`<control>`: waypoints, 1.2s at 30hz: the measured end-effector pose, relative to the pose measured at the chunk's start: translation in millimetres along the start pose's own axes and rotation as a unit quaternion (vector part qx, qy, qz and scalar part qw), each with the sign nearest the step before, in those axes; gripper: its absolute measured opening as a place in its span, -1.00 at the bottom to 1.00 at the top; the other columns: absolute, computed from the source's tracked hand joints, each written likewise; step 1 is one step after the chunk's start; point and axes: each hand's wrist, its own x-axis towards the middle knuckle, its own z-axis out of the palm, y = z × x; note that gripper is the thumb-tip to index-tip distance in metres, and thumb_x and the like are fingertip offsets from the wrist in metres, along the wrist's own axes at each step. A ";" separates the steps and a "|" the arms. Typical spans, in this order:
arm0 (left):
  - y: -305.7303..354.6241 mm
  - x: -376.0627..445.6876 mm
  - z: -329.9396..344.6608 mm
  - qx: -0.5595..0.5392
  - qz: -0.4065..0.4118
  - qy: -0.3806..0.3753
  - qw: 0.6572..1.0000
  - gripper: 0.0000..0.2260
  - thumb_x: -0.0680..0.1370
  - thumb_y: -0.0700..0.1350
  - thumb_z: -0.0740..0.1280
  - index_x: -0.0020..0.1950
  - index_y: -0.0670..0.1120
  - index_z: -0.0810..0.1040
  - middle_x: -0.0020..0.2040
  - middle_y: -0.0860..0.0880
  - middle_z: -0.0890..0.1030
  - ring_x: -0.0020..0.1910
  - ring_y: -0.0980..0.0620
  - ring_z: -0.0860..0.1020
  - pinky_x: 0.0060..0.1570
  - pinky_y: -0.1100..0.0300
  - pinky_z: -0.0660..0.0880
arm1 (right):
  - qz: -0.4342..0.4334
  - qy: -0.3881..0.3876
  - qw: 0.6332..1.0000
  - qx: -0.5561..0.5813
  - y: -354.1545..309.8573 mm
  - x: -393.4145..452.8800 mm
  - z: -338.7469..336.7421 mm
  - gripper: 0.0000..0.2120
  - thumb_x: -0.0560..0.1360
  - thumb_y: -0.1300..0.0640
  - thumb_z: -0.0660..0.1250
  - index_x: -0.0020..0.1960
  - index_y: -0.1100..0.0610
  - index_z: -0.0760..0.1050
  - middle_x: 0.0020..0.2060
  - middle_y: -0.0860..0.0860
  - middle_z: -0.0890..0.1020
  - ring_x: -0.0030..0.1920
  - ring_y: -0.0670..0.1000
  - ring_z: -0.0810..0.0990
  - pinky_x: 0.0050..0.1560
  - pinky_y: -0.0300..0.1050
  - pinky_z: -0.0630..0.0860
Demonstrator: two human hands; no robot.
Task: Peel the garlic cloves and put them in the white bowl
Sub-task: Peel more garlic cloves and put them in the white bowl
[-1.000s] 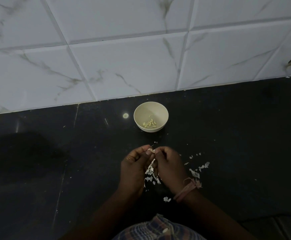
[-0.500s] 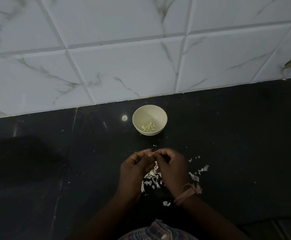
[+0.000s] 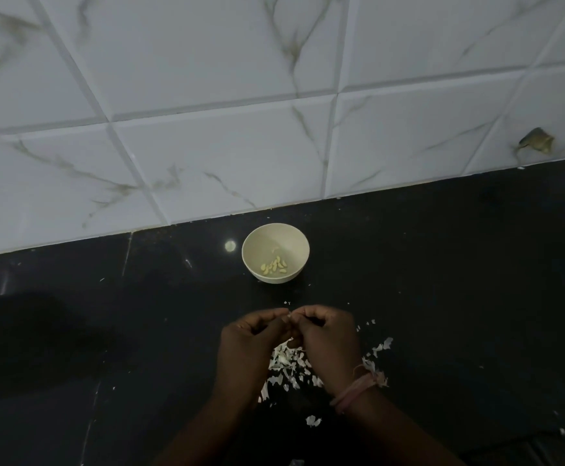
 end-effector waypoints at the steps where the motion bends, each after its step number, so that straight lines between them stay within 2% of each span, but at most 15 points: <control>1: 0.1 1.0 0.8 0.002 0.002 -0.005 1.000 -0.90 0.52 -0.23 0.49 0.01 -0.13 0.74 -0.13 -0.13 0.75 -0.08 -0.11 0.74 0.04 -0.03 0.65 | 0.009 0.001 1.000 0.006 -1.1 0.6 -1.3 -0.85 0.53 0.29 0.41 -0.16 0.14 0.70 -0.32 0.07 0.72 -0.29 0.05 0.72 -0.25 -0.12 0.65; 8: 1.1 3.2 4.1 -0.045 -0.028 -0.026 0.998 -0.88 0.54 -0.30 0.44 0.05 -0.23 0.71 -0.09 -0.21 0.74 -0.05 -0.14 0.74 -0.06 0.14 0.65 | 0.027 -0.004 0.999 0.042 -4.1 0.3 -6.0 -0.87 0.52 0.33 0.40 -0.17 0.24 0.69 -0.35 0.16 0.70 -0.40 0.04 0.65 -0.36 -0.18 0.57; 13: -2.6 4.4 2.4 -0.092 -0.059 -0.029 0.994 -0.88 0.54 -0.33 0.42 0.06 -0.31 0.68 -0.05 -0.30 0.72 0.00 -0.25 0.72 0.12 -0.08 0.61 | 0.049 -0.013 0.996 0.068 -4.4 -1.6 -7.0 -0.85 0.53 0.33 0.40 -0.19 0.23 0.68 -0.36 0.17 0.69 -0.42 0.04 0.63 -0.37 -0.15 0.58; 16: 0.4 1.0 1.5 -0.112 -0.069 -0.041 0.991 -0.87 0.55 -0.35 0.40 0.07 -0.36 0.66 -0.05 -0.33 0.71 -0.04 -0.23 0.72 -0.07 0.04 0.68 | 0.067 -0.023 0.994 0.086 -5.1 -3.3 -8.4 -0.86 0.53 0.33 0.40 -0.19 0.24 0.67 -0.36 0.19 0.68 -0.44 0.02 0.61 -0.39 -0.17 0.58; 20: 0.6 1.3 -0.9 -0.138 -0.074 -0.041 0.987 -0.82 0.54 -0.34 0.39 0.12 -0.36 0.64 0.00 -0.33 0.71 0.03 -0.24 0.71 0.08 -0.01 0.67 | 0.033 -0.025 0.996 0.080 -1.7 -5.4 -8.3 -0.88 0.53 0.31 0.41 -0.17 0.23 0.67 -0.37 0.15 0.69 -0.41 0.03 0.63 -0.35 -0.18 0.58; 25: 3.3 -1.2 -1.1 -0.152 -0.086 -0.057 0.983 -0.84 0.55 -0.35 0.37 0.10 -0.36 0.64 -0.01 -0.33 0.71 -0.06 -0.15 0.73 -0.12 0.17 0.67 | 0.031 -0.009 0.997 0.068 0.4 -5.8 -7.4 -0.85 0.55 0.32 0.39 -0.18 0.21 0.67 -0.37 0.17 0.67 -0.45 0.02 0.58 -0.38 -0.17 0.55; 30: 3.8 -2.5 -6.2 -0.022 -0.021 -0.083 0.996 -0.88 0.58 -0.32 0.39 0.06 -0.25 0.71 -0.06 -0.21 0.74 -0.04 -0.13 0.74 -0.06 0.20 0.65 | 0.128 -0.048 0.983 0.120 -0.2 -0.4 -8.0 -0.85 0.59 0.34 0.32 -0.13 0.30 0.61 -0.39 0.16 0.57 -0.46 0.02 0.50 -0.44 -0.19 0.46; 33: 2.9 -1.1 -5.8 0.084 0.034 -0.092 0.992 -0.88 0.57 -0.30 0.41 0.05 -0.18 0.73 -0.11 -0.10 0.76 -0.08 -0.07 0.74 -0.07 0.25 0.64 | 0.154 -0.056 0.975 0.153 3.8 2.9 -6.2 -0.80 0.61 0.36 0.26 -0.15 0.27 0.56 -0.37 0.15 0.53 -0.44 0.02 0.47 -0.43 -0.19 0.44; 36: 6.3 -2.7 -4.7 0.106 0.053 -0.104 0.987 -0.88 0.58 -0.30 0.40 0.04 -0.17 0.72 -0.12 -0.07 0.76 -0.12 -0.03 0.74 -0.11 0.29 0.62 | 0.155 -0.050 0.973 0.165 5.7 2.3 -8.1 -0.82 0.60 0.35 0.27 -0.14 0.26 0.58 -0.35 0.15 0.57 -0.45 0.01 0.52 -0.44 -0.20 0.48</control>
